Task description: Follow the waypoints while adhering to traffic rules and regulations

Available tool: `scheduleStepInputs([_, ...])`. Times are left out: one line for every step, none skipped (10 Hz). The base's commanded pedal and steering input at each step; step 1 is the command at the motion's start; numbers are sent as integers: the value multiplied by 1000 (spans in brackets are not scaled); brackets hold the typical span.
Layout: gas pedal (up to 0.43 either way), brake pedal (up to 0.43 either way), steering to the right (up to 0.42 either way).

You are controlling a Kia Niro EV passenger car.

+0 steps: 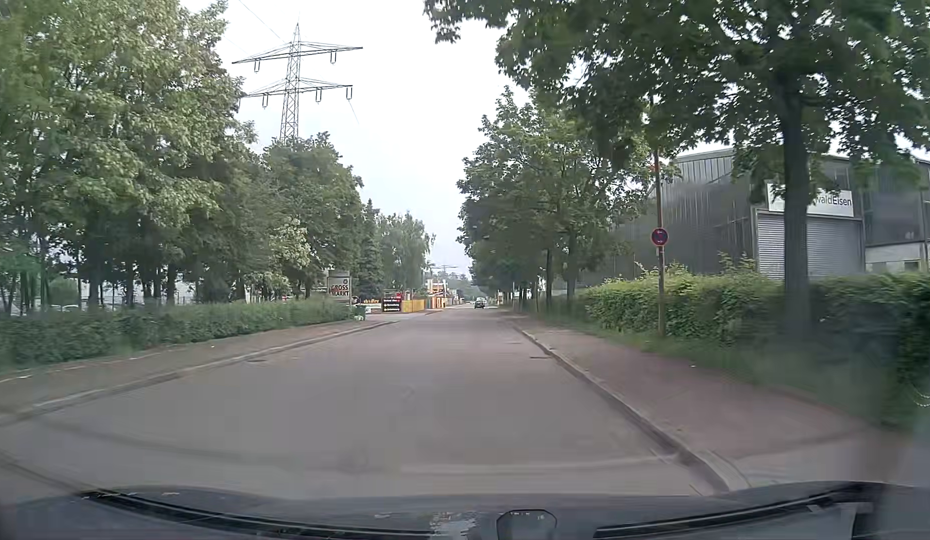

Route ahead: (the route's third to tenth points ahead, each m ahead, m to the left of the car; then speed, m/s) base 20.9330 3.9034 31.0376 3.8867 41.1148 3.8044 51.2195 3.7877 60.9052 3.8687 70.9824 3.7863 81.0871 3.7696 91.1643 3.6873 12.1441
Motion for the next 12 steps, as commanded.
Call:
scheduleStepInputs([98,0,0])
scheduleStepInputs([98,0,0])
scheduleStepInputs([98,0,-1])
scheduleStepInputs([98,0,-2])
scheduleStepInputs([98,0,-3])
scheduleStepInputs([87,0,-1])
scheduleStepInputs([87,0,0])
scheduleStepInputs([87,0,0])
scheduleStepInputs([87,0,0])
scheduleStepInputs([87,0,0])
scheduleStepInputs([87,0,-1])
scheduleStepInputs([87,0,-1])
